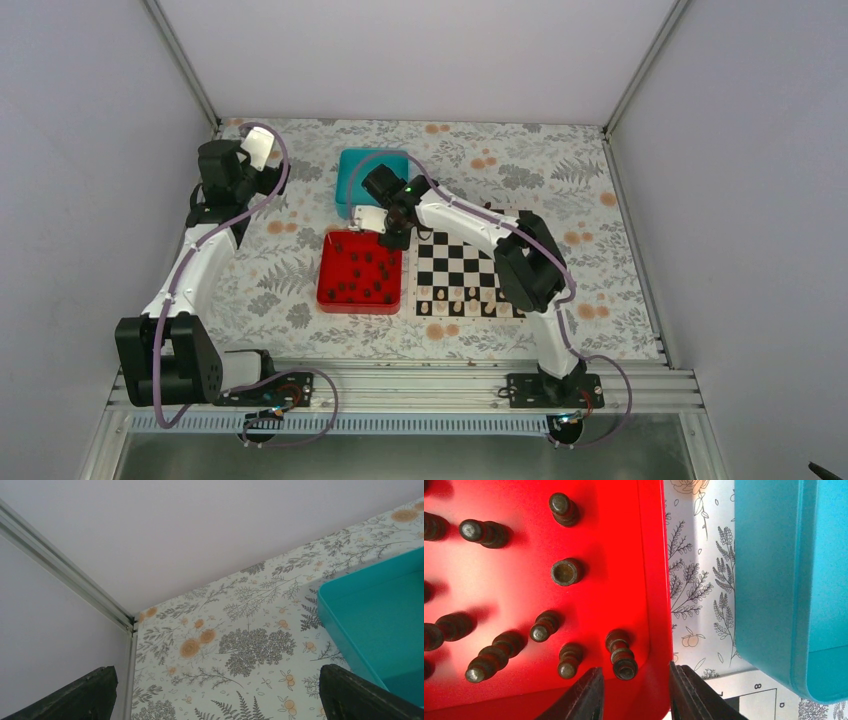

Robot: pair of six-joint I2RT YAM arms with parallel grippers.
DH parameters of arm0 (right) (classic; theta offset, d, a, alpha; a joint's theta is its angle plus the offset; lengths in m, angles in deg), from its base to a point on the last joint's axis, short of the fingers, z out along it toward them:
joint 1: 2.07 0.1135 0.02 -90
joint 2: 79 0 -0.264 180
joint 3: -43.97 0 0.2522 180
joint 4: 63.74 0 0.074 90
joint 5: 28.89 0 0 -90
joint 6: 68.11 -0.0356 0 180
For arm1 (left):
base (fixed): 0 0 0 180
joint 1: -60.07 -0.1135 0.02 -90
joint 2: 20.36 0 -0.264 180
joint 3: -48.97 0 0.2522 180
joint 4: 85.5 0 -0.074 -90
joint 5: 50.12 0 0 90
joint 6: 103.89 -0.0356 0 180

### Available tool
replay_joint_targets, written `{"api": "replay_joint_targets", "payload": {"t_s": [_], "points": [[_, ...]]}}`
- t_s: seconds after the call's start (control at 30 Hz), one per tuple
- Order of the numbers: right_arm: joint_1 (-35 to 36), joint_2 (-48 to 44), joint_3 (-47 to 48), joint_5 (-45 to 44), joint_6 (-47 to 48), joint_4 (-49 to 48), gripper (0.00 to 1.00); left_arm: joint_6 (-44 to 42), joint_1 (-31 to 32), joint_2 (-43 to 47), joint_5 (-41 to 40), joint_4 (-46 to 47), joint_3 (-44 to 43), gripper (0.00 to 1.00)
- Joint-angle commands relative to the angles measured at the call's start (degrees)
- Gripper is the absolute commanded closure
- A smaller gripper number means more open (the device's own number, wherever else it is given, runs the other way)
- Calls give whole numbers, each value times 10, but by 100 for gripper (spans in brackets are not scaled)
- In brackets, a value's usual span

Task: Set up the chess pieces on the board
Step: Pick up the chess piece from the storage box.

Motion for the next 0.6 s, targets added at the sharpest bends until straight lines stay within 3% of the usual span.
{"api": "replay_joint_targets", "payload": {"t_s": [0.0, 0.57], "points": [[4, 14, 15, -10, -7, 10, 65, -8, -3, 12, 5, 10, 4, 0], [5, 36, 8, 2, -6, 11, 68, -9, -6, 10, 11, 11, 6, 0]]}}
